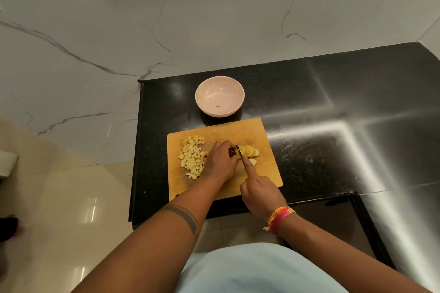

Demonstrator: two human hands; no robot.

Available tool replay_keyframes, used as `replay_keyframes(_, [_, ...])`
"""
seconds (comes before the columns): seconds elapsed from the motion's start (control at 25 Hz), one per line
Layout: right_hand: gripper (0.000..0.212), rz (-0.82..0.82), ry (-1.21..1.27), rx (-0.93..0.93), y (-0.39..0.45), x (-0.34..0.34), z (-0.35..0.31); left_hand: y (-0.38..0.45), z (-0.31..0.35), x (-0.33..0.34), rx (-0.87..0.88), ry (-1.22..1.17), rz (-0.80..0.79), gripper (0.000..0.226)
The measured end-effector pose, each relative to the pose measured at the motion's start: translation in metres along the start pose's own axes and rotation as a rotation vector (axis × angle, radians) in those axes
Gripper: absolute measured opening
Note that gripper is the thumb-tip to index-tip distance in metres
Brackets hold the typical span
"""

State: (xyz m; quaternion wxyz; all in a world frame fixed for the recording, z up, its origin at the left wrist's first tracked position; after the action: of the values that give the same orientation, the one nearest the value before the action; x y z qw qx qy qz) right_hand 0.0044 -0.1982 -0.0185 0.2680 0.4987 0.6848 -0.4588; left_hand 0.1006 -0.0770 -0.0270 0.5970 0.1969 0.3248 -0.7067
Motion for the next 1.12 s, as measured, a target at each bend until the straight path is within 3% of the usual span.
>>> replay_keyframes(0.2, [0.076,0.037,-0.005,0.055,-0.001,-0.006,0.011,-0.002,-0.002,-0.001,0.007,0.003,0.011,0.02])
replay_keyframes(0.32, [0.076,0.044,-0.029,-0.002,-0.004,-0.008,0.001,-0.005,-0.003,0.001,-0.018,0.044,0.013,0.02])
replay_keyframes(0.6, [0.076,-0.026,-0.048,0.031,-0.002,0.002,0.008,-0.017,0.003,0.011,-0.005,0.17,-0.035,0.045])
replay_keyframes(0.88, [0.081,-0.07,-0.015,0.001,-0.01,0.008,0.003,-0.022,-0.007,0.001,0.026,0.132,-0.017,0.027])
replay_keyframes(1.12, [0.08,-0.083,-0.035,-0.025,-0.007,0.012,-0.004,-0.027,-0.019,-0.001,-0.05,0.082,-0.002,0.037])
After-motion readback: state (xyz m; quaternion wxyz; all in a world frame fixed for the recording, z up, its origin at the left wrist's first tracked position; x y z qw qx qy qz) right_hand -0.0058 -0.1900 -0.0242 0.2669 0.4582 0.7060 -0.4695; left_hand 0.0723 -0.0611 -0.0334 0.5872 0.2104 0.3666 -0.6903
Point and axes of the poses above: each hand's wrist, its own y-axis towards the middle knuckle, its own x-axis out of the palm, z = x × y, the point moved 7 cm from there along y, towards the middle knuckle, and after that the axes turned 9 degrees about -y, right-handed, at the moved point
